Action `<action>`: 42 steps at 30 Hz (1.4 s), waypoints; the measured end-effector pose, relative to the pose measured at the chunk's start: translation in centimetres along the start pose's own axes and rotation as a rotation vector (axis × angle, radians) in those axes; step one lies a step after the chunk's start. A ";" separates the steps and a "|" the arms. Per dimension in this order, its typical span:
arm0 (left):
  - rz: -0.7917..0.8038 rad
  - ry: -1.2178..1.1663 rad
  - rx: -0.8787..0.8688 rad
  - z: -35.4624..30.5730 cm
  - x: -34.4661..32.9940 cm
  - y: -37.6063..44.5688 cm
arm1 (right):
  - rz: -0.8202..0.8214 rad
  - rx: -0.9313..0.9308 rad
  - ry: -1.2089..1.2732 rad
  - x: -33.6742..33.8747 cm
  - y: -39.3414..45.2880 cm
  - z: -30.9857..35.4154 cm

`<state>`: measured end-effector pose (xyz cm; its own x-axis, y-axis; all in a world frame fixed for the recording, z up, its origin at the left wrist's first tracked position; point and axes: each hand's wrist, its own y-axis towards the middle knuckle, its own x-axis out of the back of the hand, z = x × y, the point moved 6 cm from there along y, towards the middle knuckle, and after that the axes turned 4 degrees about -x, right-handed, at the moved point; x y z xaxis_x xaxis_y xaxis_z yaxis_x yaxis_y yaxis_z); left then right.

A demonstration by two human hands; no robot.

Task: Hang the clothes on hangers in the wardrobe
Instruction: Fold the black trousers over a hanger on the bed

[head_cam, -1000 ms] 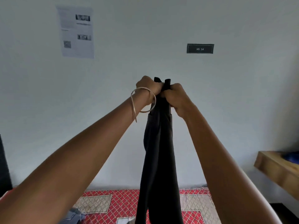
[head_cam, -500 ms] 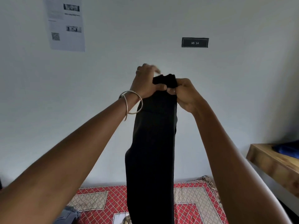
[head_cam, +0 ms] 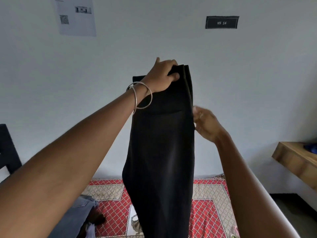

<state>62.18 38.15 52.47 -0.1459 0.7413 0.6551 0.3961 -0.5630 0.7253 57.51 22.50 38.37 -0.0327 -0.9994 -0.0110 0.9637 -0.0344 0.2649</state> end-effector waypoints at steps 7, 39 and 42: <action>-0.017 -0.055 0.099 1.6 2.4 -1.1 | 0.203 -0.142 0.063 -1.1 -2.2 -8.4; -0.283 0.417 0.234 0.6 2.1 -1.1 | -0.366 -0.206 -0.455 -3.3 -2.7 -16.4; -0.223 0.411 0.217 0.8 2.3 -0.8 | -0.373 -0.274 -0.169 -0.3 -3.2 -16.9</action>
<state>62.25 40.62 53.27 -0.5756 0.6054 0.5497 0.4869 -0.2864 0.8252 58.97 22.96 21.20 -0.4091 -0.9063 0.1059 0.9118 -0.4106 0.0088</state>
